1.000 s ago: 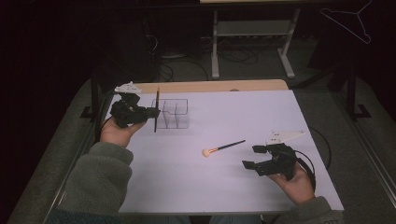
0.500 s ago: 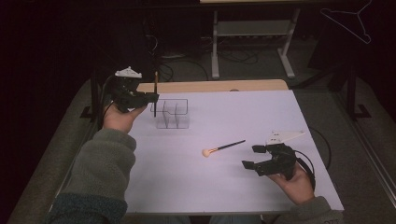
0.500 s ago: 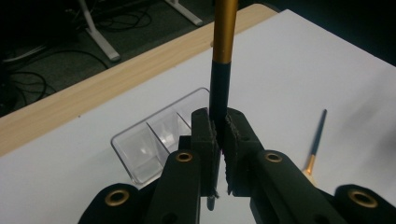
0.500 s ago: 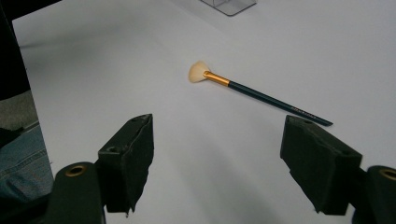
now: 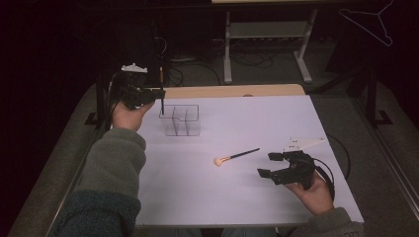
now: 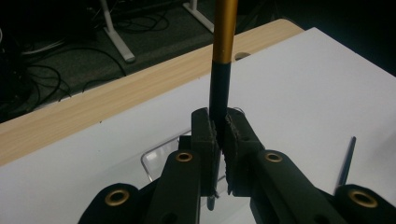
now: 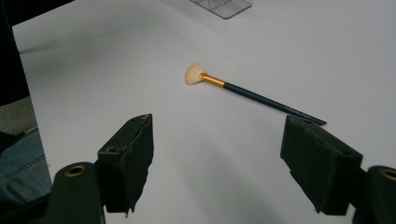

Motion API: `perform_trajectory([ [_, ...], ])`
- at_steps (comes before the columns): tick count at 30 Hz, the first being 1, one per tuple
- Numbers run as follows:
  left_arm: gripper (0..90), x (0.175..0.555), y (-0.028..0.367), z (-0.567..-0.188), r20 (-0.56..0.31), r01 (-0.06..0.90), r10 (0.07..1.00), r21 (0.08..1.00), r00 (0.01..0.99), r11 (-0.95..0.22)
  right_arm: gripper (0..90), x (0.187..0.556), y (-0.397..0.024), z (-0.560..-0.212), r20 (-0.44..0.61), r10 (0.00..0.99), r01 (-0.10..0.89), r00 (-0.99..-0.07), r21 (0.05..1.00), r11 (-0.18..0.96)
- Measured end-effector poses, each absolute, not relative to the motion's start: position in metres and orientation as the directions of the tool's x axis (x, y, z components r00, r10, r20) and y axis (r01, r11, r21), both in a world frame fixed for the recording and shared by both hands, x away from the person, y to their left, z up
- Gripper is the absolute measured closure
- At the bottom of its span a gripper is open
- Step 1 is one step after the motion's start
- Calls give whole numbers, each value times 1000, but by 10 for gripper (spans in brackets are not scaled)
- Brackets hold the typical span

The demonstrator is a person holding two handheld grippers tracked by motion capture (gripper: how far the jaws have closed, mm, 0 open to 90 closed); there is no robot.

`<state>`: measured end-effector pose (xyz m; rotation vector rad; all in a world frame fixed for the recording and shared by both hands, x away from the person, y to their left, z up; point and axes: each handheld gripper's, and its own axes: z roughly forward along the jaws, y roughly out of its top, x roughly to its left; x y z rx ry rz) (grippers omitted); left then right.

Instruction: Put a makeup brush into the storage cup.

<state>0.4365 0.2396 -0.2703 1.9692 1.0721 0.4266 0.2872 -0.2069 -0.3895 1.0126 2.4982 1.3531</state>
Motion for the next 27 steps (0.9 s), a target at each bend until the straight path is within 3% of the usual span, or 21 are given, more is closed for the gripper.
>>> perform_trajectory([
  [27, 833, 468, 233, -304, -98, 580, 863, 777, 496, -245, 246, 289, -212, -390, 200, 611, 498, -766, 787, 365],
])
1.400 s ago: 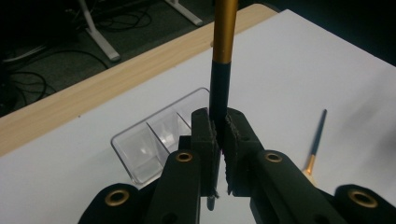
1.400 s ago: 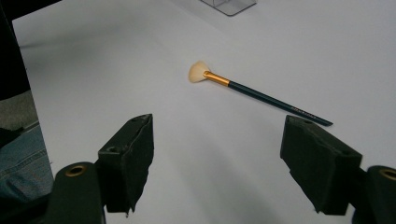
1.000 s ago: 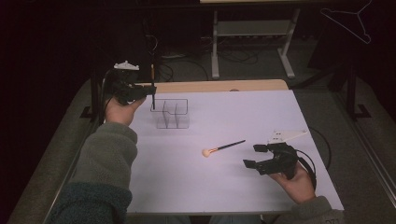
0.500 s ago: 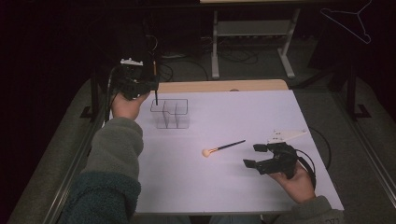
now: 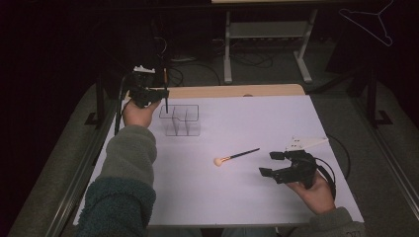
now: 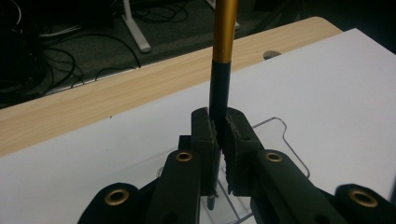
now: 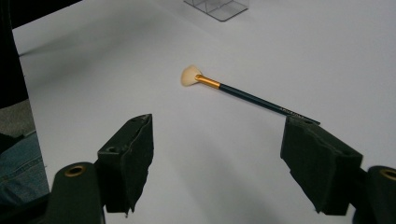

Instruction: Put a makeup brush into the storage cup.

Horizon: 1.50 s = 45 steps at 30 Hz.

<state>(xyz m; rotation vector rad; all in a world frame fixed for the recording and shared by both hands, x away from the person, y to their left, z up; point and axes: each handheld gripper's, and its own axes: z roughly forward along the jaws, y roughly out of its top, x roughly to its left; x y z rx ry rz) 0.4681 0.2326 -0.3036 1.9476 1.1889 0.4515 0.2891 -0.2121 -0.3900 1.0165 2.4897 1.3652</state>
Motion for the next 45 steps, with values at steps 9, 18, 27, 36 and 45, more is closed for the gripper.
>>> perform_trajectory([
  [9, 832, 468, 236, -318, -111, 596, 869, 769, 482, -232, 246, 289, -212, -389, 203, 606, 494, -769, 790, 363],
  [18, 832, 468, 235, -329, -129, 608, 869, 762, 478, -222, 246, 288, -212, -389, 208, 608, 499, -766, 788, 360],
  [27, 831, 467, 234, -339, -126, 618, 866, 750, 483, -235, 246, 288, -213, -389, 207, 606, 496, -768, 791, 358],
  [36, 830, 464, 236, -347, -132, 627, 865, 741, 484, -238, 246, 288, -213, -389, 206, 604, 494, -770, 792, 359],
  [45, 825, 461, 237, -350, -115, 627, 861, 733, 496, -264, 246, 288, -212, -389, 209, 605, 498, -768, 790, 359],
])
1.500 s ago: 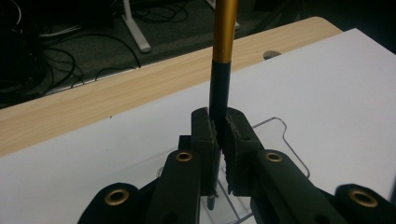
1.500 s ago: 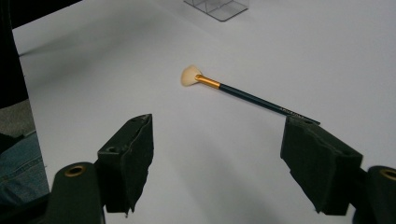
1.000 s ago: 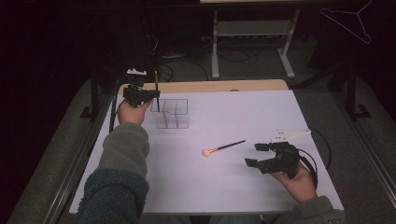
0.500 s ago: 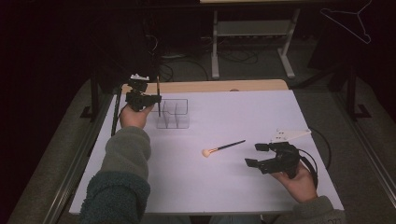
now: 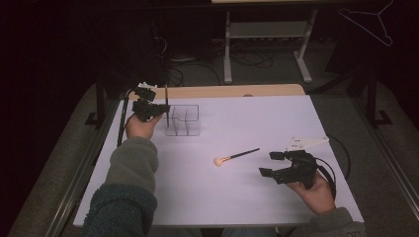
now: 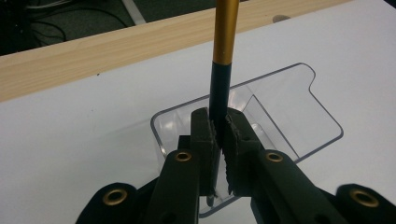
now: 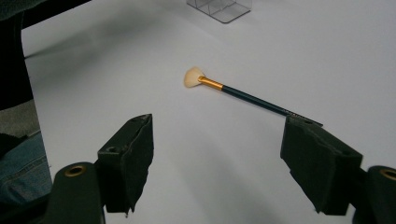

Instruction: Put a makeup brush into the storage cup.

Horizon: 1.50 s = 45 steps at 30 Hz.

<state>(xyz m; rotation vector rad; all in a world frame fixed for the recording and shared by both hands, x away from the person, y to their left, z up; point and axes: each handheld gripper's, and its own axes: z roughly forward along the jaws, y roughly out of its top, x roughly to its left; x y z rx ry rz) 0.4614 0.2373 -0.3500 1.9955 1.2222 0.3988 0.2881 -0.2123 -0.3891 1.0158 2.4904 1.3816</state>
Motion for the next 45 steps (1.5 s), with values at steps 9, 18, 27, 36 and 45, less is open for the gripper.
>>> perform_trajectory([
  [9, 745, 453, 238, -343, -88, 610, 856, 739, 510, -288, 246, 288, -214, -389, 201, 607, 492, -769, 793, 360],
  [18, 727, 438, 237, -333, -91, 574, 824, 760, 559, -306, 246, 289, -215, -390, 195, 614, 495, -765, 788, 367],
  [27, 702, 419, 233, -324, -79, 527, 780, 779, 621, -340, 246, 291, -217, -391, 188, 629, 500, -754, 785, 365],
  [36, 649, 403, 231, -322, -74, 502, 756, 788, 650, -355, 246, 291, -218, -392, 185, 637, 503, -748, 784, 363],
  [45, 579, 386, 233, -323, -86, 490, 740, 799, 667, -348, 242, 294, -218, -393, 183, 644, 506, -743, 783, 361],
])
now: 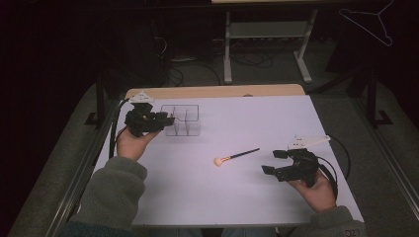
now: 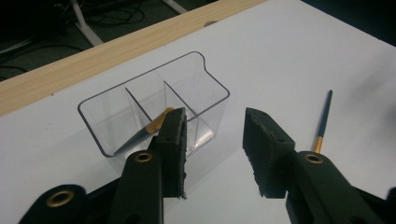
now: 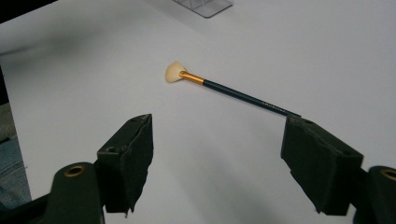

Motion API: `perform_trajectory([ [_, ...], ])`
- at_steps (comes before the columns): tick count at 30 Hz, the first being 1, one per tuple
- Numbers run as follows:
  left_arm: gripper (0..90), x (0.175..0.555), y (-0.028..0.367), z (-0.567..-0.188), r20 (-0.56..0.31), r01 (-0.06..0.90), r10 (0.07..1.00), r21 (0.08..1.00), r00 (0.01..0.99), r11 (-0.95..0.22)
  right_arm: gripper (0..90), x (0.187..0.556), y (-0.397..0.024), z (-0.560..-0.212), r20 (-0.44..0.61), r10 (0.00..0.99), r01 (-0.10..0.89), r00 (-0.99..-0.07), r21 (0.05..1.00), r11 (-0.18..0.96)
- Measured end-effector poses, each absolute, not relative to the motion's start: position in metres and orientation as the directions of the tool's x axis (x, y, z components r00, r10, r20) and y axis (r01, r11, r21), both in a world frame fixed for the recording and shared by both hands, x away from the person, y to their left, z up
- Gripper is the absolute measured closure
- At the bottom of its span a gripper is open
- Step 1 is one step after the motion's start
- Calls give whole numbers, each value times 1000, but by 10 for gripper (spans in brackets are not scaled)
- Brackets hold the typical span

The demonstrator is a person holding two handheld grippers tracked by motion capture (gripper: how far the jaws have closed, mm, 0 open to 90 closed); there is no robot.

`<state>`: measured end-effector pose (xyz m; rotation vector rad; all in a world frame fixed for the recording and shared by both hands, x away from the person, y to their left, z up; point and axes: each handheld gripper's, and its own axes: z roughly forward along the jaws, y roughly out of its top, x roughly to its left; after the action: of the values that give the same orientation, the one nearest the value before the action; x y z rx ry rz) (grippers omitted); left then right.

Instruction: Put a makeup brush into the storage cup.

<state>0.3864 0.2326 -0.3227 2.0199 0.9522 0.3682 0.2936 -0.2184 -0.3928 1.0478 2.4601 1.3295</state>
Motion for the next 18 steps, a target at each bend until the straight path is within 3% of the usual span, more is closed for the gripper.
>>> perform_trajectory([
  [11, 490, 365, 236, -327, -110, 481, 716, 809, 690, -339, 227, 297, -216, -394, 183, 647, 514, -740, 774, 370],
  [18, 441, 352, 235, -332, -74, 466, 699, 794, 711, -389, 214, 300, -214, -396, 175, 647, 514, -742, 768, 382],
])
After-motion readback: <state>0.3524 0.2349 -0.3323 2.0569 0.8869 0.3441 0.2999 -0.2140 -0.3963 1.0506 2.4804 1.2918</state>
